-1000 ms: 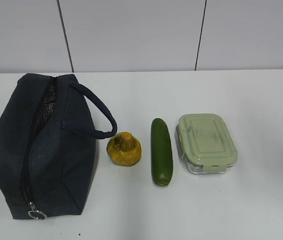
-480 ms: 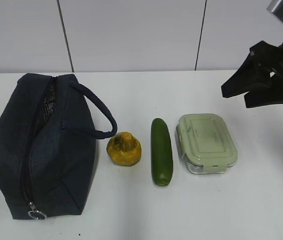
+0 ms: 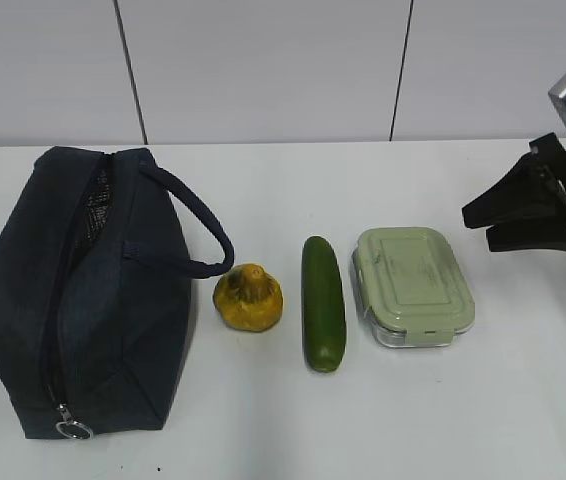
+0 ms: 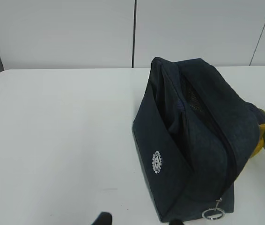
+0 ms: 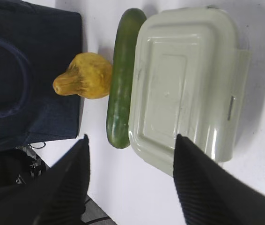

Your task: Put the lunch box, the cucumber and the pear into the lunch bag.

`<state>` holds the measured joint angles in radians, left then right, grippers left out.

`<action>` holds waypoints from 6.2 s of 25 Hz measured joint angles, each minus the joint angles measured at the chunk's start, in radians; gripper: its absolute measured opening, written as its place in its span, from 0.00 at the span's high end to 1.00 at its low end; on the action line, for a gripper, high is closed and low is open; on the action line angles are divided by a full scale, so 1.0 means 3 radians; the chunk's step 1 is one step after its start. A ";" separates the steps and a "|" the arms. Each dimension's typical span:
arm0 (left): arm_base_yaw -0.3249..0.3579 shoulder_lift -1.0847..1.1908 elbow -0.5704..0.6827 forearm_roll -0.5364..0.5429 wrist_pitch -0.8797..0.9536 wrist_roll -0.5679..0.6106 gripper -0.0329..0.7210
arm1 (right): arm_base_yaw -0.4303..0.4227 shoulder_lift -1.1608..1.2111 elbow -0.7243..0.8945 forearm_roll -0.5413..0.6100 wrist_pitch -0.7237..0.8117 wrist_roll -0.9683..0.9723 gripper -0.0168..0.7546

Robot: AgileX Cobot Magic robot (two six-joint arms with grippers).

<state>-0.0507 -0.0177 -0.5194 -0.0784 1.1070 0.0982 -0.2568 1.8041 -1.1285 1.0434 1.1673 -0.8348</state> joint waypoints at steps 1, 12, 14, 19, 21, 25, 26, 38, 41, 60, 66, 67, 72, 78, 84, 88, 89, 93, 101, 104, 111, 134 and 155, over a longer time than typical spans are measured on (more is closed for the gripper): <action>0.0000 0.0000 0.0000 0.0000 0.0000 0.0000 0.64 | 0.0000 0.0035 0.0000 0.0005 0.0008 -0.0049 0.41; 0.0000 0.0000 0.0000 0.0000 0.0000 0.0000 0.64 | -0.0006 0.0183 -0.0008 -0.0456 0.0023 -0.0221 0.31; 0.0000 0.0000 0.0000 0.0000 0.0000 0.0000 0.64 | -0.0006 0.0303 -0.0076 -0.0449 0.0030 -0.0235 0.27; 0.0000 0.0000 0.0000 0.0000 0.0000 0.0000 0.64 | -0.0006 0.0623 -0.0337 -0.0378 0.0030 -0.0236 0.25; 0.0000 0.0000 0.0000 0.0000 0.0000 0.0000 0.64 | -0.0006 0.0774 -0.0472 -0.0347 0.0030 -0.0242 0.25; 0.0000 0.0000 0.0000 0.0000 0.0000 0.0000 0.64 | 0.0008 0.0987 -0.0716 -0.0222 0.0030 -0.0242 0.25; 0.0000 0.0000 0.0000 0.0000 0.0000 0.0000 0.64 | 0.0022 0.1023 -0.0757 -0.0210 0.0030 -0.0242 0.25; 0.0000 0.0000 0.0000 0.0000 0.0000 0.0000 0.64 | 0.0213 0.1061 -0.0789 -0.0394 0.0030 -0.0242 0.25; 0.0000 0.0000 0.0000 0.0000 0.0000 0.0000 0.64 | 0.0213 0.1096 -0.0789 -0.0423 0.0030 -0.0228 0.25; 0.0000 0.0000 0.0000 0.0000 0.0000 0.0000 0.64 | 0.0213 0.1291 -0.0797 -0.0243 0.0089 -0.0244 0.43; 0.0000 0.0000 0.0000 -0.0002 0.0000 0.0000 0.64 | 0.0213 0.1291 -0.0797 -0.0242 0.0134 -0.0244 0.49; 0.0000 0.0000 0.0000 -0.0002 0.0000 0.0000 0.64 | 0.0213 0.1291 -0.0797 -0.0247 0.0134 -0.0238 0.49; 0.0000 0.0000 0.0000 -0.0002 0.0000 0.0000 0.64 | 0.0213 0.1291 -0.0797 -0.0254 0.0142 -0.0238 0.49; 0.0000 0.0000 0.0000 -0.0002 0.0000 0.0000 0.64 | 0.0213 0.1291 -0.0797 -0.0235 0.0142 -0.0232 0.49; 0.0000 0.0000 0.0000 -0.0024 0.0000 0.0000 0.64 | 0.0213 0.1291 -0.0797 -0.0223 0.0142 -0.0232 0.50; 0.0000 0.0064 -0.0030 -0.0218 -0.0051 0.0000 0.64 | 0.0213 0.1263 -0.0797 -0.0221 0.0120 -0.0232 0.50; 0.0000 0.0142 -0.0051 -0.0281 -0.0173 0.0000 0.64 | 0.0213 0.1248 -0.0797 -0.0221 0.0112 -0.0232 0.50; 0.0000 0.0678 -0.0083 -0.0613 -0.0721 0.0000 0.64 | 0.0213 0.1214 -0.0797 -0.0215 0.0068 -0.0239 0.50; 0.0000 0.2167 -0.0144 -0.1394 -0.1072 0.0517 0.60 | 0.0219 0.1078 -0.0797 -0.0217 -0.0016 -0.0232 0.51; 0.0000 0.2627 -0.0201 -0.1672 -0.1124 0.0779 0.55 | 0.0219 0.1018 -0.0797 -0.0122 -0.0019 -0.0232 0.51; 0.0000 0.3239 -0.0226 -0.1990 -0.1307 0.1159 0.48 | 0.0219 0.0905 -0.0797 0.0071 -0.0024 -0.0238 0.51; -0.0006 0.3946 -0.0233 -0.3306 -0.1536 0.1856 0.97 | 0.0396 0.0390 -0.0785 0.0803 -0.0027 -0.0214 0.51; -0.0006 0.4335 -0.0256 -0.3795 -0.1337 0.2364 0.98 | 0.1624 0.0368 -0.1624 0.1250 0.0024 -0.0015 0.51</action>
<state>-0.0526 1.2828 -0.5962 -1.2170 0.7059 0.8073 0.2305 1.9145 -1.6157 1.4185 1.1743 -0.8394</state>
